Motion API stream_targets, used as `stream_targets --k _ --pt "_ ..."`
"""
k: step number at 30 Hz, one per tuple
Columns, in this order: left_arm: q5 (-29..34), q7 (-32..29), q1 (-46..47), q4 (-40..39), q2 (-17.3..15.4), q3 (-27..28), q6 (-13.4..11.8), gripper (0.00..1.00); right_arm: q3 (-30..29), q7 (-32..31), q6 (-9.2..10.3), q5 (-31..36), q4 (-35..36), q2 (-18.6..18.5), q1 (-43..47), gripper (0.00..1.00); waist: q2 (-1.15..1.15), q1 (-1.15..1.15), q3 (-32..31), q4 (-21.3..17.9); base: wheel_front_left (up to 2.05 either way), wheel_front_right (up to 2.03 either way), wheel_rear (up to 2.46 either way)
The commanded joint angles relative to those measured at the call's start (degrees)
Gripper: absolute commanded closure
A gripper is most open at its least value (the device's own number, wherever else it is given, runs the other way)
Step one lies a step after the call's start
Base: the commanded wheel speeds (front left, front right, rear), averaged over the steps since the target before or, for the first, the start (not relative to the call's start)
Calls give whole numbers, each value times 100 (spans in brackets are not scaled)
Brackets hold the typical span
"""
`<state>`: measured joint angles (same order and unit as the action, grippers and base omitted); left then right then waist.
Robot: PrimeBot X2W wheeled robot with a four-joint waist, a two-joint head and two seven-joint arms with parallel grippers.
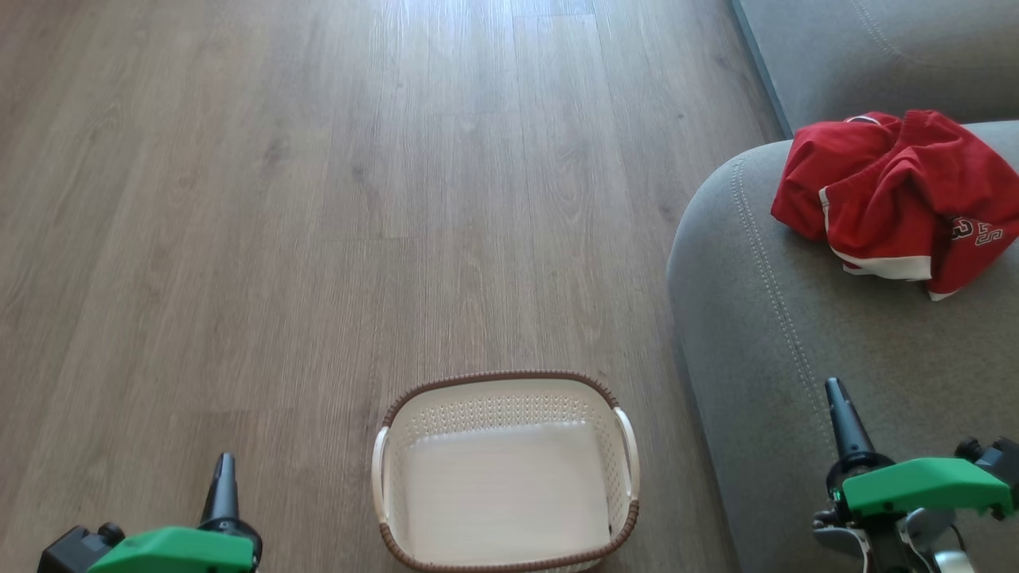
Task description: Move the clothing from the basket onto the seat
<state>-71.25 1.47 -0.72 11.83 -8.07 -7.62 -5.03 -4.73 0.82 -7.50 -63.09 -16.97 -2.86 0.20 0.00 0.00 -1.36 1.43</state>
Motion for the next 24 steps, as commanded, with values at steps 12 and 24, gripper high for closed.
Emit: stream_targets --k 12,24 --pt "-624 -200 391 -233 93 525 244 100 40 -183 0 -885 195 -75 -473 100 0 0 32 -39 0 0 0" --pt "-1205 -393 488 -258 227 831 437 100 27 -334 1 -1708 196 -106 -583 100 0 0 64 -79 0 0 0"
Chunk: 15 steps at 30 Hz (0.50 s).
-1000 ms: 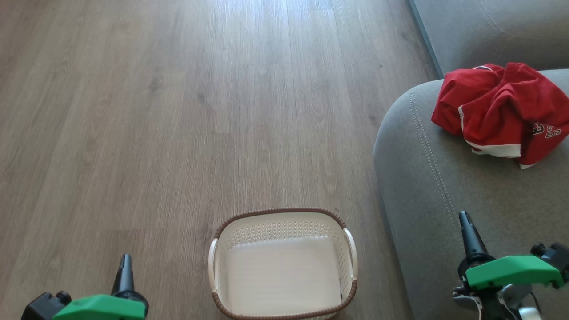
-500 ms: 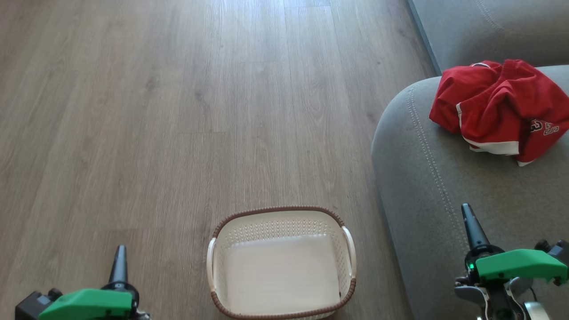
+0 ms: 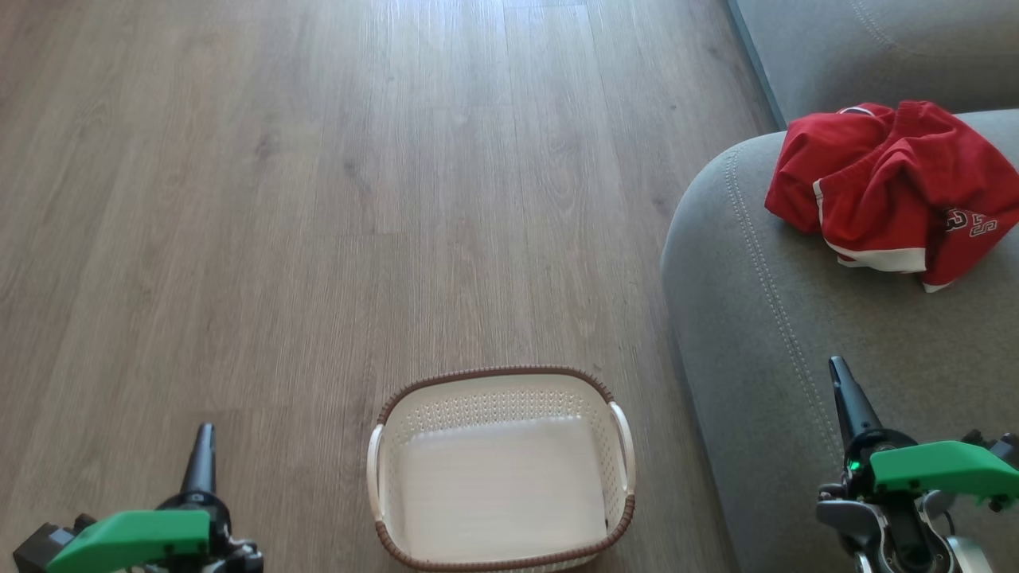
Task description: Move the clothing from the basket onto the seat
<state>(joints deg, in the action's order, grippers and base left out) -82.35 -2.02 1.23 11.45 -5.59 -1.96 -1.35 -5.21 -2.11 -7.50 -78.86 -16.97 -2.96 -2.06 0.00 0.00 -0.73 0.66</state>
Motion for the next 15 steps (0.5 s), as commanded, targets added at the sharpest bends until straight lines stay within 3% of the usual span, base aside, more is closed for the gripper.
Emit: stream_targets --k 1,15 --pt "-143 -60 302 -223 -10 290 85 100 74 -53 1 -200 197 -99 -367 100 0 0 5 -6 0 0 0" --pt "-819 -287 416 -252 148 649 311 100 73 -218 1 -1173 200 -147 -495 100 0 0 43 -52 0 0 0"
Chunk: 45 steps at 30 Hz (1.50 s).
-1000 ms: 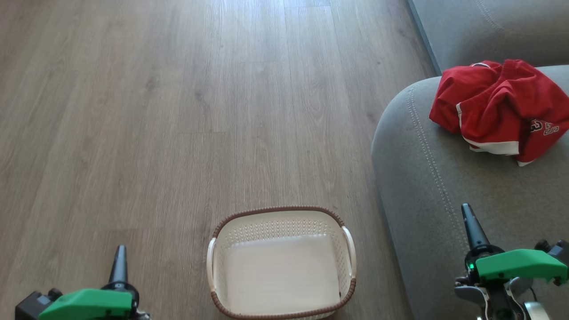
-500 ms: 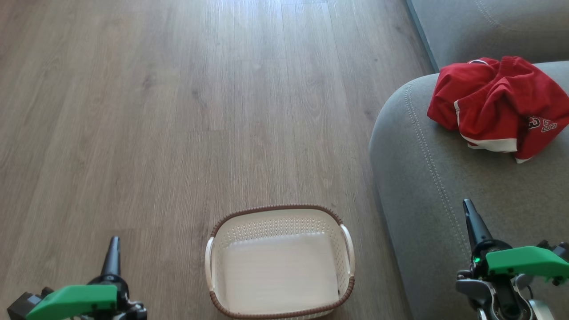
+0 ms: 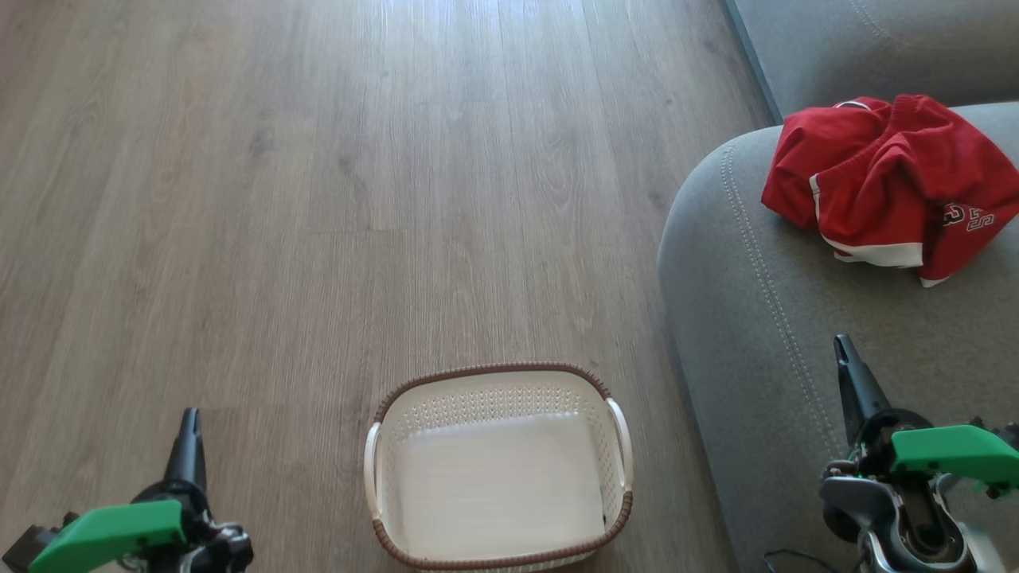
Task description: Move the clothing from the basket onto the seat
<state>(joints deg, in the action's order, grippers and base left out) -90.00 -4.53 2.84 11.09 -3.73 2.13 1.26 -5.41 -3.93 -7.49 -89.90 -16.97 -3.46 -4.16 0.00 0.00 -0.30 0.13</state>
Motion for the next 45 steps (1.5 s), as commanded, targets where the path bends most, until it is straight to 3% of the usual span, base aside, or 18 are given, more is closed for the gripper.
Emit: stream_targets --k 1,5,45 --pt "-103 -51 263 -218 -27 266 67 100 93 -48 0 -139 200 -101 -293 100 0 0 2 -2 0 0 0" --pt "-291 -114 294 -227 18 366 130 100 97 -91 0 -413 201 -117 -328 100 0 0 12 -15 0 0 0" --pt "-277 -128 295 -227 30 381 129 100 273 47 0 -568 217 -248 -315 100 0 0 13 -15 0 0 0"
